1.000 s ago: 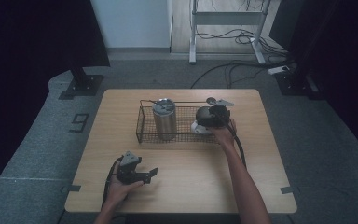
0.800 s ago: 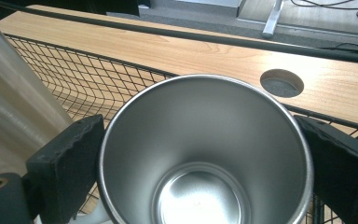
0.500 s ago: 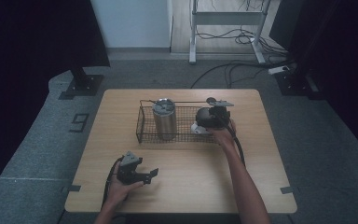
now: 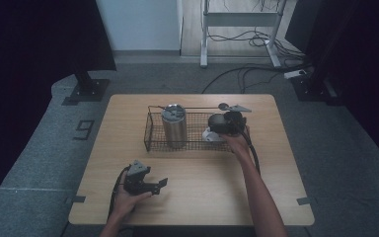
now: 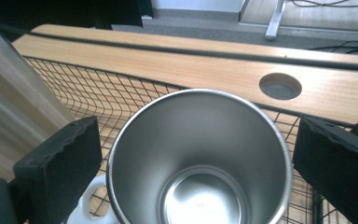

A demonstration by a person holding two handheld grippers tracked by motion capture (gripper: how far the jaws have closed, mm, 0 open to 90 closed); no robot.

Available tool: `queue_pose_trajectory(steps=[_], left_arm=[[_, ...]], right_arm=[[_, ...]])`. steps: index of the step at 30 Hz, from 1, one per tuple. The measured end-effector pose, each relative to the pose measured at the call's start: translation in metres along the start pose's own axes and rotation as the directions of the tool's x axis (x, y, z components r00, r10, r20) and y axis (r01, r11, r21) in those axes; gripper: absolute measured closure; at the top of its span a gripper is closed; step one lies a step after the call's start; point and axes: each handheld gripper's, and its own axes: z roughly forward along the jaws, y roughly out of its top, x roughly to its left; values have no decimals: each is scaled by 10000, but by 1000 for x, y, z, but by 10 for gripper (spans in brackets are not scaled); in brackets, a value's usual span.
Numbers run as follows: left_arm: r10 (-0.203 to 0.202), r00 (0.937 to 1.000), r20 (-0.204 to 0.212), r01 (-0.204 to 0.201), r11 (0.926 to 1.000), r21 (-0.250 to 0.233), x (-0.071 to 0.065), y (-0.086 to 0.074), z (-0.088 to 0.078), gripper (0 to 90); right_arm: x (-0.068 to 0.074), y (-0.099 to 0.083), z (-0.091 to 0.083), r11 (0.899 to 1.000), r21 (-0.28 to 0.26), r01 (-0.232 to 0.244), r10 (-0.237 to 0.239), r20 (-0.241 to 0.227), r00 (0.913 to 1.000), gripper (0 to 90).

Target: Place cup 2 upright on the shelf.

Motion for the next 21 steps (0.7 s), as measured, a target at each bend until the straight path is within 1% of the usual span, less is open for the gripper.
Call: queue_pose_trajectory(steps=[1, 3, 6, 11, 17, 21], left_arm=[[-10, 10000, 16, 10, 10000, -2, 0, 0, 0, 104], [3, 10000, 29, -3, 10000, -12, -1, 0, 0, 104], [-1, 10000, 11, 1, 10000, -26, 0, 1, -1, 104], [-23, 10000, -73, 23, 10000, -51, 0, 1, -1, 104], [-46, 9999, -108, 46, 10000, -37, 1, 0, -1, 104], [-21, 9999, -108, 20, 10000, -23, 0, 0, 0, 104]], right_arm=[[-1, 2, -3, 9999, -127, -16, 16, 2, 10000, 12], [-1, 2, -5, 9998, -192, -51, 51, -6, 10000, 2], [-3, 4, -13, 9987, -501, -117, 110, -152, 9998, 0], [-4, 6, -25, 9961, -854, -207, 181, -307, 9994, 0], [-2, 4, -41, 9935, -1135, -55, 5, -438, 9990, 2], [-2, -1, -52, 9918, -1280, 42, -116, -572, 9983, 7]])
